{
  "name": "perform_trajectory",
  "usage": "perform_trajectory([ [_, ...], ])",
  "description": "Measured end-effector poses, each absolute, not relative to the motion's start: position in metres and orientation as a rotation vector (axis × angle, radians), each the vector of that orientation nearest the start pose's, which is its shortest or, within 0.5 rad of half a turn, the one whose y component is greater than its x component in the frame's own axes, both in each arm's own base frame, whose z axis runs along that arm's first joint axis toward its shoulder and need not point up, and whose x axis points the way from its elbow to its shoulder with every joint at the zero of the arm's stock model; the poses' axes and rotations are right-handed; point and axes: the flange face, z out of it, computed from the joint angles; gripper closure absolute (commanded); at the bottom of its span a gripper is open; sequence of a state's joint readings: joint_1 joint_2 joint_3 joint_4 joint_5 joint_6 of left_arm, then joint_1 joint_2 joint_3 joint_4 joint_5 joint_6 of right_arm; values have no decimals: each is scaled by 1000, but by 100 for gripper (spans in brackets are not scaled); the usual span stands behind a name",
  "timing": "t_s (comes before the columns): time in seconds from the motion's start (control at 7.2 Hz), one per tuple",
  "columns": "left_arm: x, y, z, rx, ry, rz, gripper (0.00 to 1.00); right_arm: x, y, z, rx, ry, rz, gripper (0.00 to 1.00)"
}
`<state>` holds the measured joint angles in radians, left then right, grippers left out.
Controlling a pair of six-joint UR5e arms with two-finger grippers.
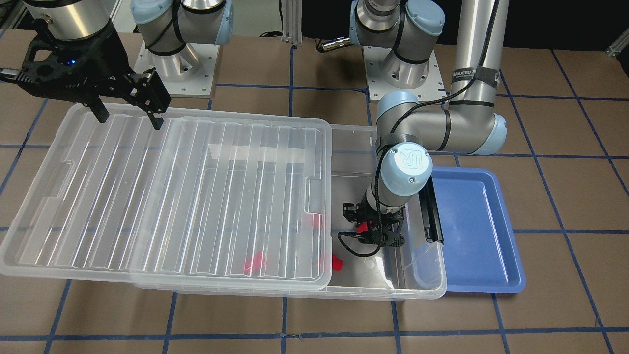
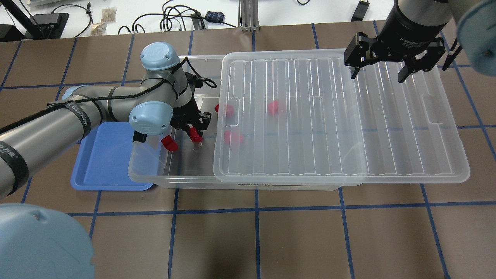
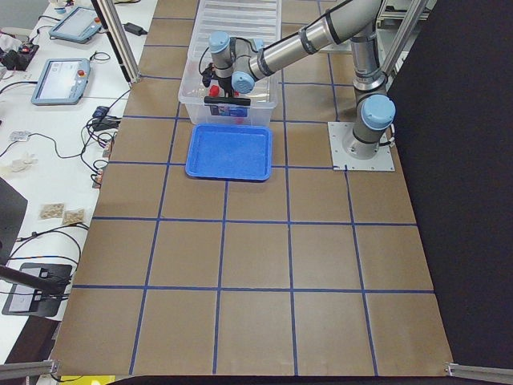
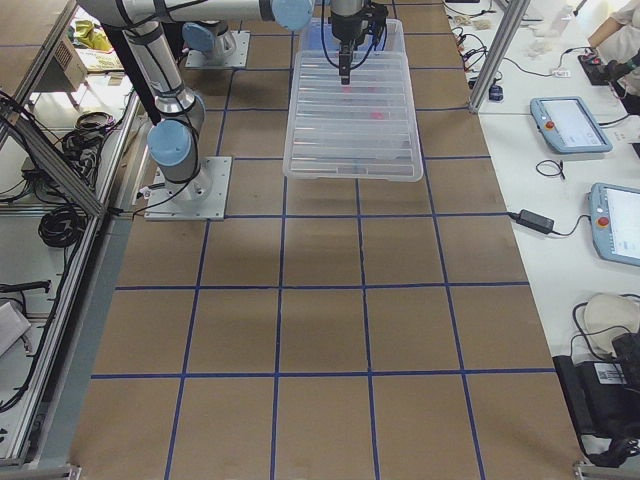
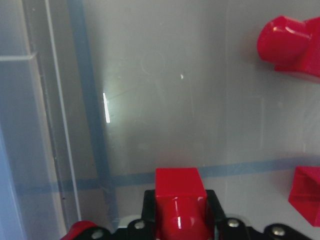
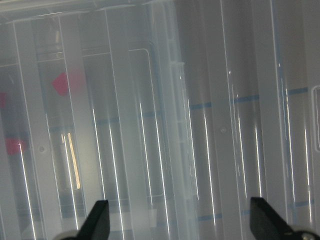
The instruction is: Place red block in blue tray from box
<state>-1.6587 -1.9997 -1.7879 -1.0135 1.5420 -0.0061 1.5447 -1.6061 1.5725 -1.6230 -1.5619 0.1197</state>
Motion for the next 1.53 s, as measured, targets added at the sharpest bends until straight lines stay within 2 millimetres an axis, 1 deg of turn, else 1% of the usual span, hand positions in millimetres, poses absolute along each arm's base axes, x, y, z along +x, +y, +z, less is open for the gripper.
perform_trajectory([
  [0.14,-187,-567,213,129,3159,122,100,121,-488,510,227,3119,-134,0],
  [0.56,-185,-562,254,122,3153,104,100,121,-489,509,228,3126,-132,0],
  [0.69,-185,-558,274,119,3152,115,100,121,-489,509,228,3127,-132,0],
  [0.83,-185,-555,301,114,3153,130,100,120,-489,510,228,3128,-133,0],
  [1.11,-179,-554,365,94,3156,139,100,120,-489,510,227,3130,-134,0],
  [1.25,-165,-557,395,56,3158,132,100,120,-489,510,226,3131,-133,0],
  [1.39,-141,-561,416,-4,3160,124,100,120,-489,510,226,3131,-133,0],
  [1.53,-111,-564,431,-58,3160,117,100,120,-489,510,226,3130,-132,0],
])
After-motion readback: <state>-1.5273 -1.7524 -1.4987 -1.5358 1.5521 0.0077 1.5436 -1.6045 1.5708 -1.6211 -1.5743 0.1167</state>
